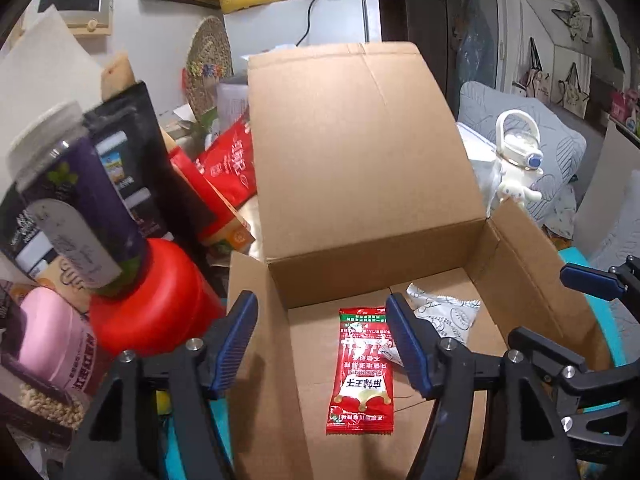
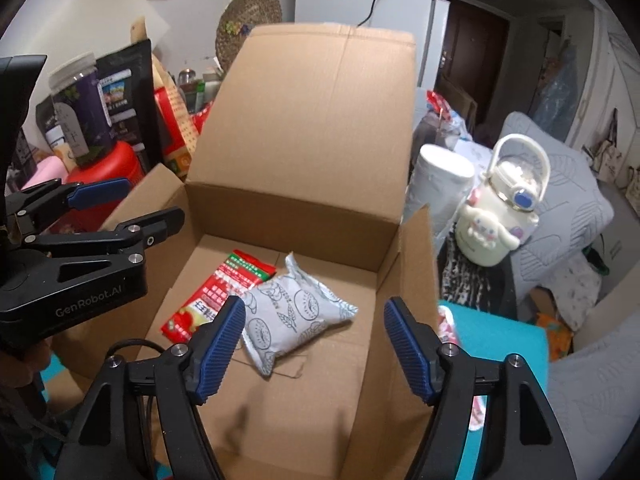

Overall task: Organize snacks
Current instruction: 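Lower both packets into the cardboard box and open both tools, then withdraw both tools from the box back toward the remaining snacks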

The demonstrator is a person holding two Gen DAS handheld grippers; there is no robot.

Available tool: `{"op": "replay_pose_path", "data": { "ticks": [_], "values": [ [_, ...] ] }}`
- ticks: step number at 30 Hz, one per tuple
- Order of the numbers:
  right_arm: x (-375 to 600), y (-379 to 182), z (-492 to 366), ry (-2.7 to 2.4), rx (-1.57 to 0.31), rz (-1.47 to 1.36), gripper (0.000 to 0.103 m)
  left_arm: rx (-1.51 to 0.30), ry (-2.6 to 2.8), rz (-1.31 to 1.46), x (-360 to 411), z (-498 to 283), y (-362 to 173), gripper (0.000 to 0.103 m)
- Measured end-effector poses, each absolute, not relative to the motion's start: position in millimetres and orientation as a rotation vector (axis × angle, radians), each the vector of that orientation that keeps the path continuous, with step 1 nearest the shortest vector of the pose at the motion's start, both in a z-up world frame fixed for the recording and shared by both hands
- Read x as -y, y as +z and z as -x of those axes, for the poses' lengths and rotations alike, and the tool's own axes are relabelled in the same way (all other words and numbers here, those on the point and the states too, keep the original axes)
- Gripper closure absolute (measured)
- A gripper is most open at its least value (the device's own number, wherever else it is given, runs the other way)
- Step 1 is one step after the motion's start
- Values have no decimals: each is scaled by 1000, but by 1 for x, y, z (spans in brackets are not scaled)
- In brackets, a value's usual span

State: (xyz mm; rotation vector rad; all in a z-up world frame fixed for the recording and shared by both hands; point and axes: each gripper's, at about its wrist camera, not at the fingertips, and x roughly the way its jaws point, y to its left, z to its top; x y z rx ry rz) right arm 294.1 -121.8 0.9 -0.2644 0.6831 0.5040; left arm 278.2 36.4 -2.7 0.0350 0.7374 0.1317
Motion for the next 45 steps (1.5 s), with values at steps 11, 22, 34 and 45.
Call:
{"op": "replay_pose_path", "data": {
  "ticks": [11, 22, 34, 45],
  "values": [
    [137, 48, -257, 490, -563, 224, 30, -663, 119, -22, -31, -243, 45, 37],
    [156, 86, -202, 502, -461, 192, 30, -570, 114, -34, -20, -190, 89, 37],
    [180, 103, -134, 493, -395, 191, 30, -520, 68, -47, -3, -124, 110, 34],
    [189, 93, -77, 495, -382, 209, 26, -523, 2, -71, 9, -68, 106, 22]
  ]
}}
